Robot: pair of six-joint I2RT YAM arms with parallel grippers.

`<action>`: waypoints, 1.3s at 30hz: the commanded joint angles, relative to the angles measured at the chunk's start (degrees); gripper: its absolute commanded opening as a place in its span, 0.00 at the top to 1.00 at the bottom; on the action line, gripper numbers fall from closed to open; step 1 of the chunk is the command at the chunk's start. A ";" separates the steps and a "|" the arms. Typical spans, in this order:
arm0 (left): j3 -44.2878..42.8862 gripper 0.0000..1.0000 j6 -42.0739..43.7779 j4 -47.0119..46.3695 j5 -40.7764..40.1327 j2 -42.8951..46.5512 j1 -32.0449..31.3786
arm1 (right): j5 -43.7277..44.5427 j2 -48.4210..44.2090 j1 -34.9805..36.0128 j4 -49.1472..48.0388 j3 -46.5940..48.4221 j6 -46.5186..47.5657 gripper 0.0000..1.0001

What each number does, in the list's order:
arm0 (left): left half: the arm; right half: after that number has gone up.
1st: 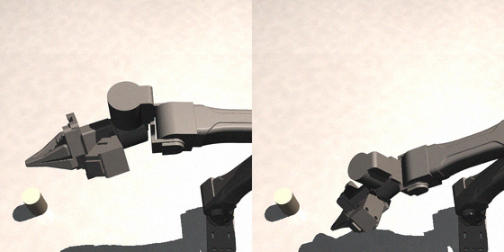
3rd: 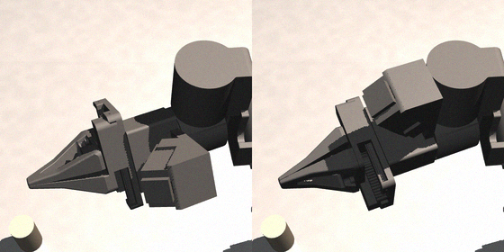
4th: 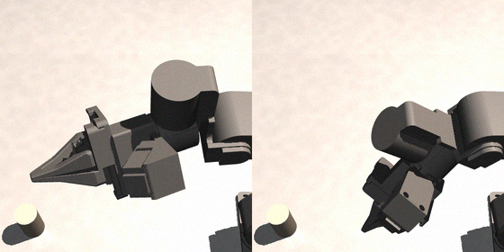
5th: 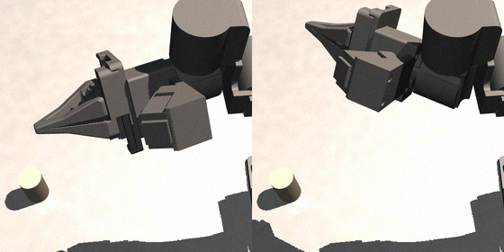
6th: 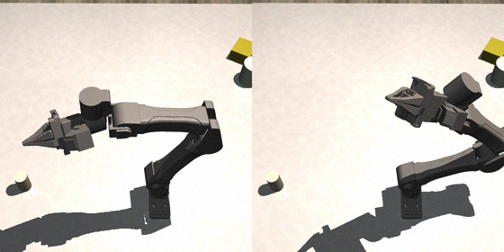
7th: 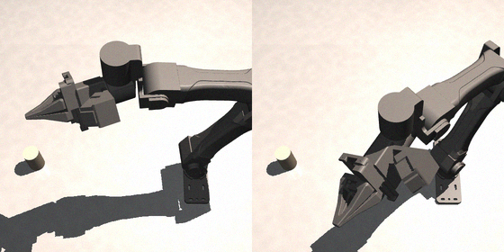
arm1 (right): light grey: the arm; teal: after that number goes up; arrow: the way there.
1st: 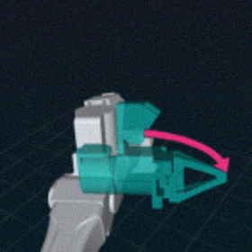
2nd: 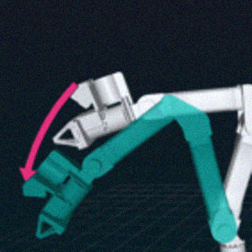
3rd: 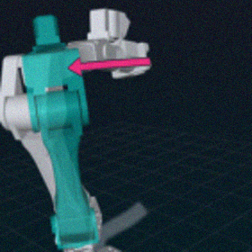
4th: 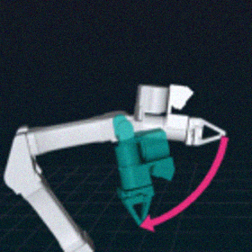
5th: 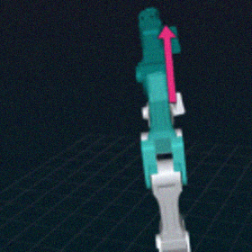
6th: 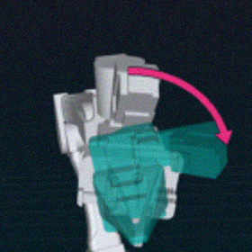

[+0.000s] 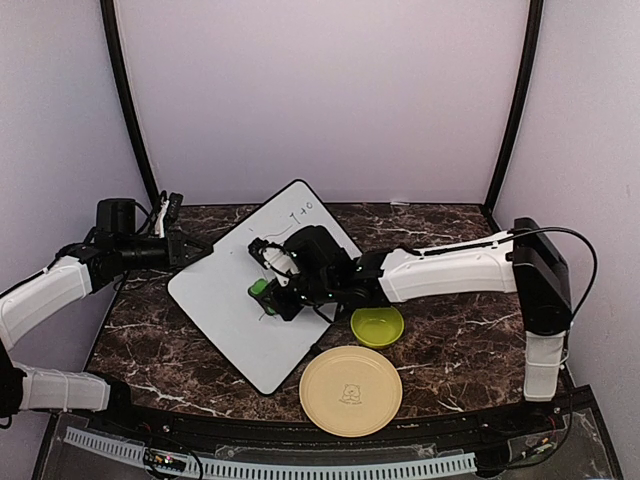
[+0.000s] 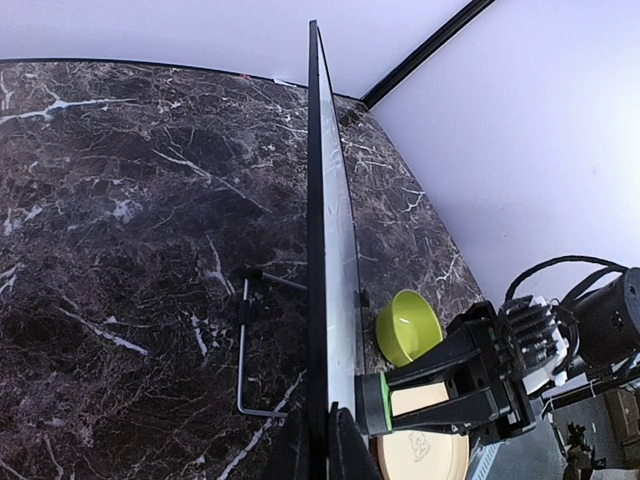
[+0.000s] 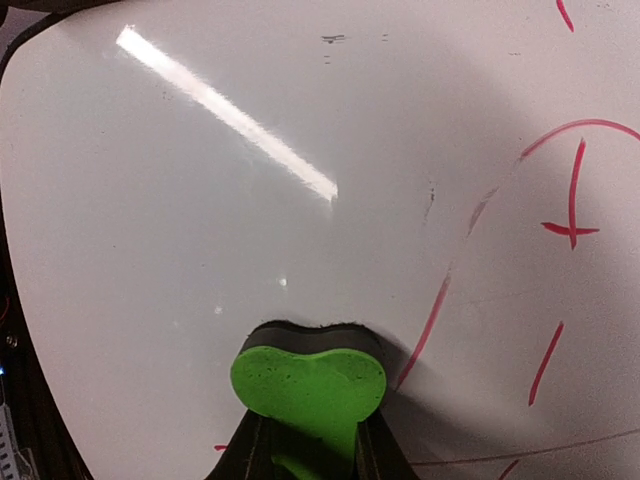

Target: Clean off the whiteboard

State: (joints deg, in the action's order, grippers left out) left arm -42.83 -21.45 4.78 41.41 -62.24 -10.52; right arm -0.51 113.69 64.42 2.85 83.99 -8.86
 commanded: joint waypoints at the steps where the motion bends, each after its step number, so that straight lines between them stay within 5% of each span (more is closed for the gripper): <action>1: 0.71 1.00 2.92 1.41 1.50 -0.11 -1.65 | 1.41 3.37 3.87 0.72 1.06 0.08 1.00; 9: 0.81 1.00 2.95 1.41 1.48 0.10 -1.68 | 2.91 2.25 5.07 -4.39 -6.59 -0.70 1.00; 16: 0.63 1.00 3.08 1.53 1.36 0.02 -1.60 | 3.43 1.10 -0.59 -8.35 -13.02 -2.46 1.00; 32: 0.49 1.00 3.18 1.45 1.22 -0.55 -1.61 | 4.58 -0.66 -11.81 -8.26 -12.70 -1.32 1.00; 39: 0.47 1.00 3.01 1.31 1.22 -0.77 -1.60 | 1.98 -0.72 -11.30 -10.04 -13.42 -1.36 1.00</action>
State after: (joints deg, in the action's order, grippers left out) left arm -42.83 -21.67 4.58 41.32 -62.19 -10.52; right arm -1.34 110.37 53.08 -10.57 72.29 -9.98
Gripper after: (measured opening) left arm 0.072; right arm 0.204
